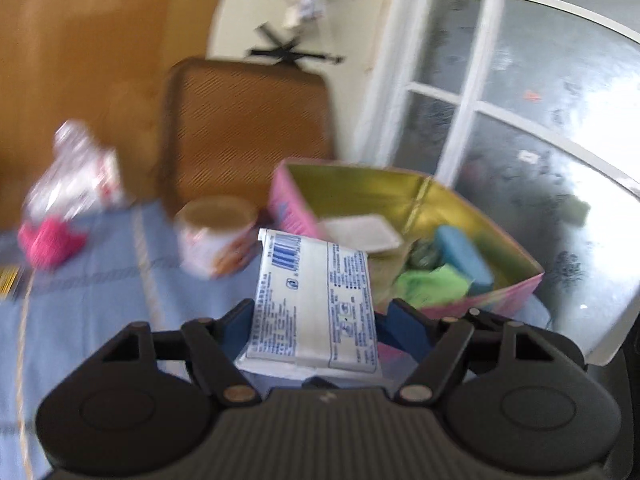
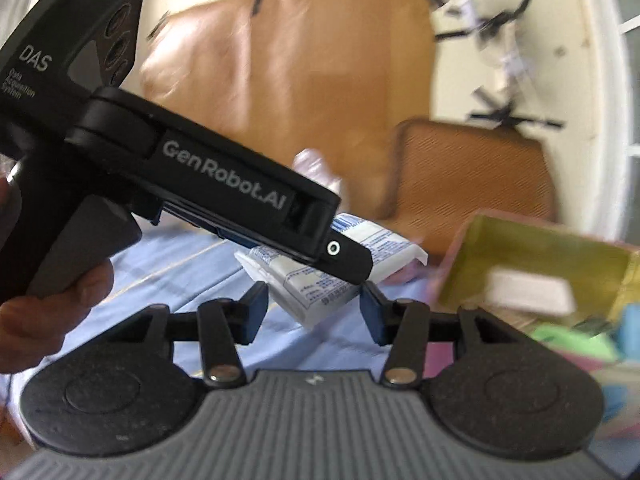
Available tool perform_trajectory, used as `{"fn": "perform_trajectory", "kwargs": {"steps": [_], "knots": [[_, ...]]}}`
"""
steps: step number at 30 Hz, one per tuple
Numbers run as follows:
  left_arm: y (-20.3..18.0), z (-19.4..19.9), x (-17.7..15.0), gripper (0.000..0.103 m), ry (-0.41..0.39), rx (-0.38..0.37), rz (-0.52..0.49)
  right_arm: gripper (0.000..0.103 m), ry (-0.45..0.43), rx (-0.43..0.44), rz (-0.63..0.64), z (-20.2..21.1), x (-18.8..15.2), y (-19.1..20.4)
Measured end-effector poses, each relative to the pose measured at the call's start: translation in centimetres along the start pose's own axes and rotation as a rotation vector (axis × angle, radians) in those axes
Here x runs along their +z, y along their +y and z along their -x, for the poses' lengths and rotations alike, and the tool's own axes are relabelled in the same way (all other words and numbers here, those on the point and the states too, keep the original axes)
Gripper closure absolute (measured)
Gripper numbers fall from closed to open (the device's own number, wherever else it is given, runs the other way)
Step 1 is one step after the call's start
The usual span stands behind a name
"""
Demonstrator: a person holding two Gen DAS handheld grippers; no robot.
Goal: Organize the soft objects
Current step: 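Carry the wipes pack with the right gripper into the pink tin and release, then withdraw the right gripper from the tin toward the pink fuzzy towel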
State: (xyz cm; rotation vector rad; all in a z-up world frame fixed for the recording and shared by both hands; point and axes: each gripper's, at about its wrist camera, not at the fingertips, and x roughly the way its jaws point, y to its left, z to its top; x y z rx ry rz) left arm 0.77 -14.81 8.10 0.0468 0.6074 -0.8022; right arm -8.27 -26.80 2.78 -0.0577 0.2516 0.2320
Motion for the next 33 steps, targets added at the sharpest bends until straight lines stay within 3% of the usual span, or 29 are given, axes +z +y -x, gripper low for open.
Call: {"fn": "perform_trajectory", "kwargs": {"steps": [7, 10, 13, 14, 16, 23, 33], "knots": [[-5.9, -5.8, 3.4, 0.027, -0.004, -0.088, -0.097, 0.05, -0.046, -0.177, -0.041, 1.8, 0.3, -5.8], [-8.3, -8.7, 4.4, 0.009, -0.005, -0.074, -0.139, 0.05, -0.027, -0.274, -0.04, 0.9, 0.2, -8.5], [-9.2, -10.4, 4.4, 0.01, 0.025, -0.028, -0.135, 0.049, 0.031, -0.458, -0.026, -1.4, -0.1, -11.0], [-9.0, -10.3, 4.1, 0.01, 0.03, -0.032, -0.126, 0.049, 0.029, -0.471, -0.056, -1.4, -0.2, -11.9], [-8.5, -9.6, 3.5, 0.009, 0.019, -0.021, -0.121, 0.049, -0.003, -0.452, -0.126, -0.4, -0.3, -12.9], [-6.3, -7.6, 3.2, 0.009, 0.033, 0.039, -0.054, 0.049, -0.003, -0.401, -0.183, -0.1, -0.6, -12.0], [-5.8, -4.2, 2.0, 0.009, 0.022, 0.171, -0.11, 0.049, -0.018, -0.364, -0.298, 2.5, -0.6, -10.8]]}}
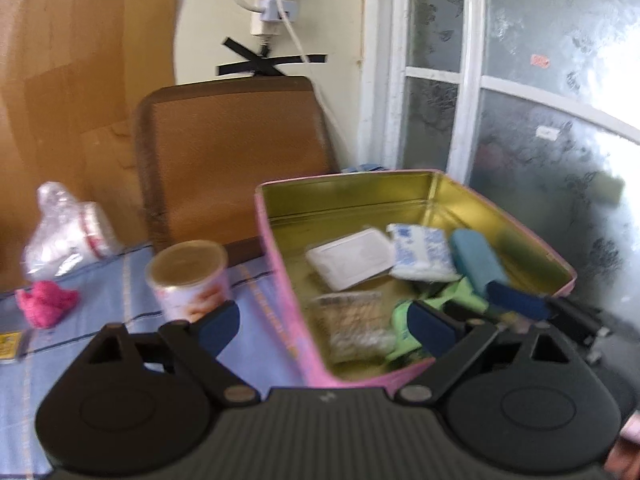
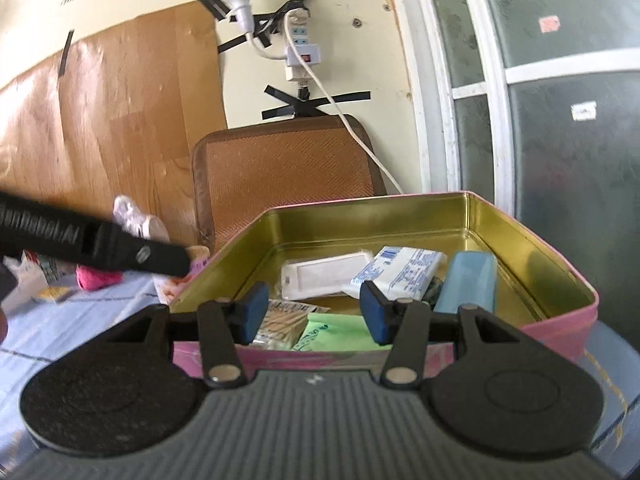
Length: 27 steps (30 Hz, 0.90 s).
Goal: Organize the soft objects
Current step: 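Withdraw the right gripper from the tin toward the pink fuzzy towel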
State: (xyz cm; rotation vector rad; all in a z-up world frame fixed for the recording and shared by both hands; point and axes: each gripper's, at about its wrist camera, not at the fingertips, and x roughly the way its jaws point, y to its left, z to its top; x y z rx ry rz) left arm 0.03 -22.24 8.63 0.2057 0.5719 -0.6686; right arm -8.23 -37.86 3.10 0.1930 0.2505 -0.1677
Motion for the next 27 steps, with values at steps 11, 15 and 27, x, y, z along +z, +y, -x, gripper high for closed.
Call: {"fn": "perform_trajectory", "kwargs": {"steps": [11, 15, 27], "knots": [[3.8, 1.9, -3.8, 0.008, 0.044, 0.14, 0.038, 0.044, 0.03, 0.066, -0.176, 1.0, 0.4, 0.1], [5.6, 2.2, -5.2, 0.007, 0.064, 0.166, 0.074, 0.044, 0.045, 0.088, -0.167, 1.0, 0.3, 1.4], [9.4, 3.3, -7.6, 0.005, 0.083, 0.222, 0.139, 0.044, 0.09, 0.17, -0.111, 1.1, -0.2, 5.5]]}}
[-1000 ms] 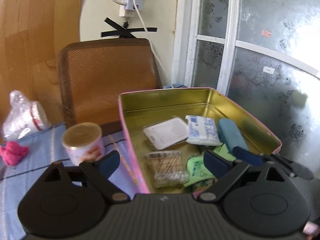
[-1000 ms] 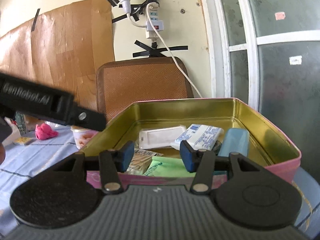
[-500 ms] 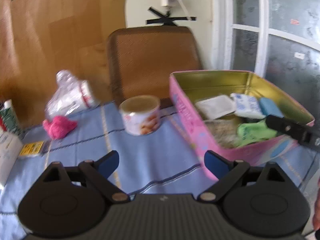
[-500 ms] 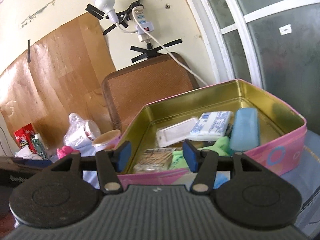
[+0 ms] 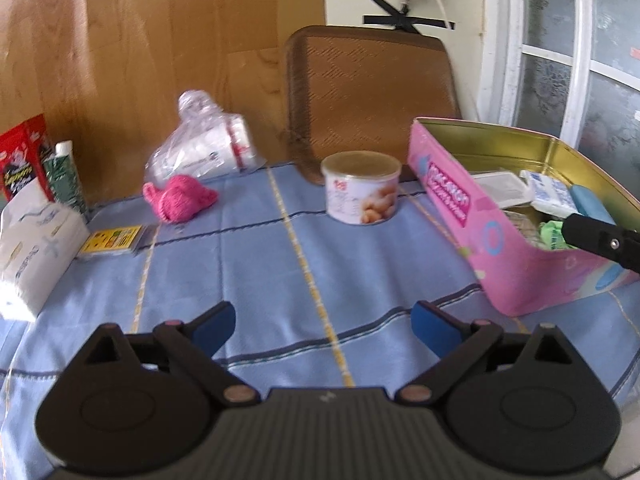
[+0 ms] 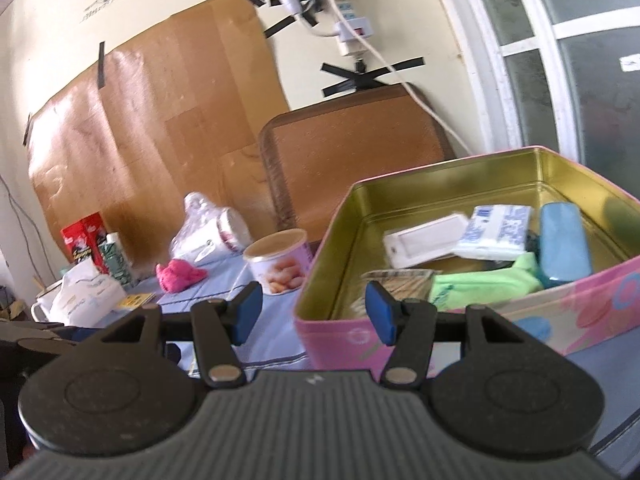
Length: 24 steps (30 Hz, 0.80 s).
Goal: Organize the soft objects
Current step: 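Withdraw the right gripper from the tin toward the pink fuzzy towel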
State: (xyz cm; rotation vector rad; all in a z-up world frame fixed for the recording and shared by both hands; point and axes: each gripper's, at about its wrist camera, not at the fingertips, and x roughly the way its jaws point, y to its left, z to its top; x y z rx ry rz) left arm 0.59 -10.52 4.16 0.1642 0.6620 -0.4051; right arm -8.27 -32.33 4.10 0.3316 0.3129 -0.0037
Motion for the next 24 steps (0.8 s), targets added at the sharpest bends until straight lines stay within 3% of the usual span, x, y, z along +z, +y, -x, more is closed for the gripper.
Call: {"fn": "perform_trajectory", "kwargs": {"steps": [13, 24], "knots": [[1.1, -0.1, -0.8, 0.004, -0.007, -0.021, 0.01, 0.043, 0.005, 0.006, 0.035, -0.1, -0.3, 1.8], [6.8, -0.7, -2.4, 0.003, 0.003, 0.067, 0.118, 0.043, 0.057, 0.059, 0.101, -1.6, -1.3, 4.2]]}}
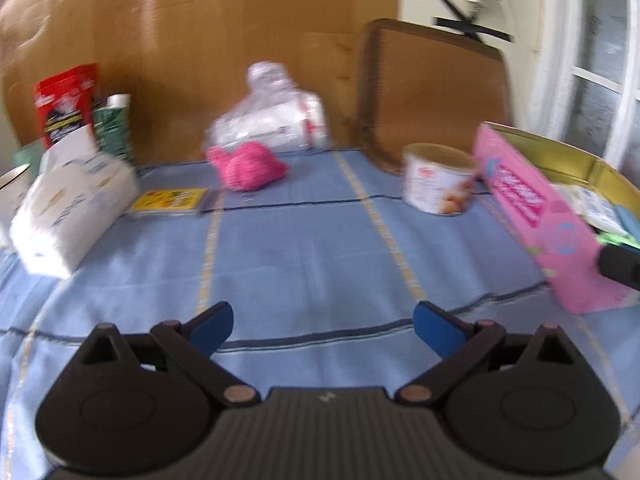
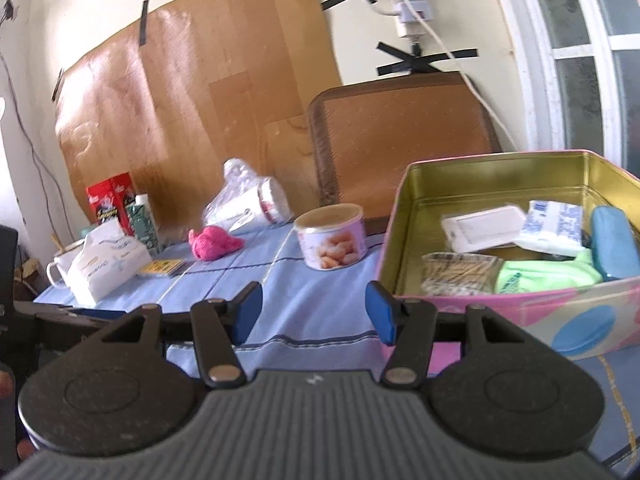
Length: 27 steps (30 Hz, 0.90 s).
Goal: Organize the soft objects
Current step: 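Withdraw the right gripper from the tin toward the pink fuzzy towel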
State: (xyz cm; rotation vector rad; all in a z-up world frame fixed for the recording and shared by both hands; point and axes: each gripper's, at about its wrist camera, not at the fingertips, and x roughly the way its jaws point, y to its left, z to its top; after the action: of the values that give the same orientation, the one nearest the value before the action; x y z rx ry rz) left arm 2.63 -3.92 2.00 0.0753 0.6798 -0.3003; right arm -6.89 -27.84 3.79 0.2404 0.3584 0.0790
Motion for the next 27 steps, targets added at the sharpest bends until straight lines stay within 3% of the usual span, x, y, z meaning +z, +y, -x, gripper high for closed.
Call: {"fn": "perform_trajectory", "kwargs": {"steps": [14, 20, 23, 27], "knots": [[10.4, 0.2, -1.4, 0.001, -0.043, 0.246, 0.108, 0.042, 0.072, 0.076, 0.11, -2.8, -0.4, 3.8], [15.0, 0.9, -1.9, 0.001, -0.065, 0.277, 0.229, 0.04, 0.091, 0.145, 0.188, -5.2, 0.0, 6.9], [16.6, 1.2, -2.2, 0.001, -0.074, 0.222, 0.324, 0.039, 0.105, 0.191, 0.233, -7.2, 0.5, 8.8], [16.5, 1.3, -2.4, 0.001, -0.093, 0.204, 0.32, 0.031, 0.107, 0.246, 0.308, -10.5, 1.0, 11.3]]}}
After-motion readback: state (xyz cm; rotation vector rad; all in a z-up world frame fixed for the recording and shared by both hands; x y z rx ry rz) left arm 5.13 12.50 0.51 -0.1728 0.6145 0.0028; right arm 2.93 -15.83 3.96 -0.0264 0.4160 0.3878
